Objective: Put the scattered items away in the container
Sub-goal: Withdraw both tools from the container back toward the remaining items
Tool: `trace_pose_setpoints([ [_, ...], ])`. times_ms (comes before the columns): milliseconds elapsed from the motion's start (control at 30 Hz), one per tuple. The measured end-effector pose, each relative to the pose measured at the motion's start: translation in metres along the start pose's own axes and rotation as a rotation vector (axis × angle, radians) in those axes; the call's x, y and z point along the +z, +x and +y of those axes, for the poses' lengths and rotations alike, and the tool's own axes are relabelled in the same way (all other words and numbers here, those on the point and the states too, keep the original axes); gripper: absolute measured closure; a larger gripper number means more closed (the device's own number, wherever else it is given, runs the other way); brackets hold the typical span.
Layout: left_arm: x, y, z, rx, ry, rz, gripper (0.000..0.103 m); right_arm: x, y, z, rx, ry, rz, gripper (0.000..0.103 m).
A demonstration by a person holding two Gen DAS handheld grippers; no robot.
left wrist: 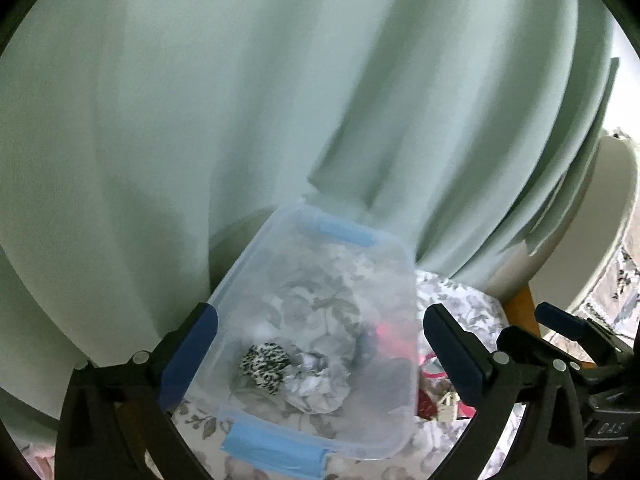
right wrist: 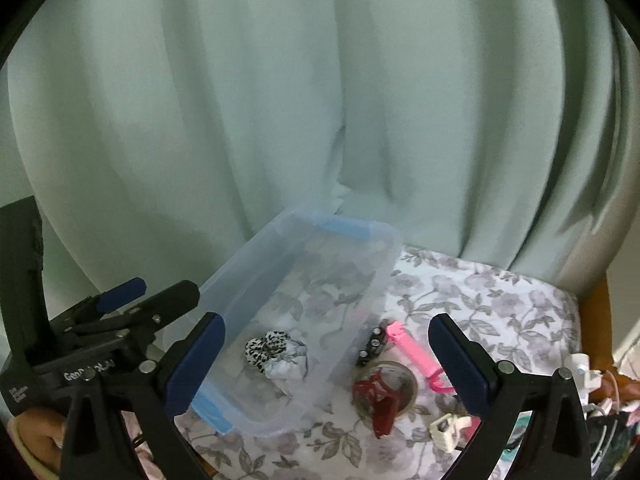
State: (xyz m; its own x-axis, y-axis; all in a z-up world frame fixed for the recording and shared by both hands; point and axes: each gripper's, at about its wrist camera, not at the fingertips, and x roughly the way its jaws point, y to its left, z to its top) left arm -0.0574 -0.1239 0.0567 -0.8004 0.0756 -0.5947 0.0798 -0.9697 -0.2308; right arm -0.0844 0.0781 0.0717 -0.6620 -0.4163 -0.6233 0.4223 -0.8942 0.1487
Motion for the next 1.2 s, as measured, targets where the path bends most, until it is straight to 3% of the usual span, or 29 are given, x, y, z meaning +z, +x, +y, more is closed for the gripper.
trace_pose_setpoints([
  [400, -0.007, -0.006, -0.061, -0.083, 0.090, -0.040, 0.000, -0.021, -0.056, -0.052, -0.117, 0.088, -0.105, 0.000],
  [600, -0.012, -0.006, -0.094, -0.131, 0.145, -0.034, 0.000, -0.038, -0.083, -0.079, -0.133, 0.130, -0.182, 0.000],
  [967, -0.026, 0.007, -0.132, -0.156, 0.230, 0.026, 0.000, -0.079, -0.087, -0.129, -0.186, 0.271, -0.074, 0.000],
  [1200, -0.037, 0.016, -0.149, -0.172, 0.268, 0.070, 0.000, -0.110, -0.089, -0.148, -0.247, 0.294, -0.047, 0.000],
])
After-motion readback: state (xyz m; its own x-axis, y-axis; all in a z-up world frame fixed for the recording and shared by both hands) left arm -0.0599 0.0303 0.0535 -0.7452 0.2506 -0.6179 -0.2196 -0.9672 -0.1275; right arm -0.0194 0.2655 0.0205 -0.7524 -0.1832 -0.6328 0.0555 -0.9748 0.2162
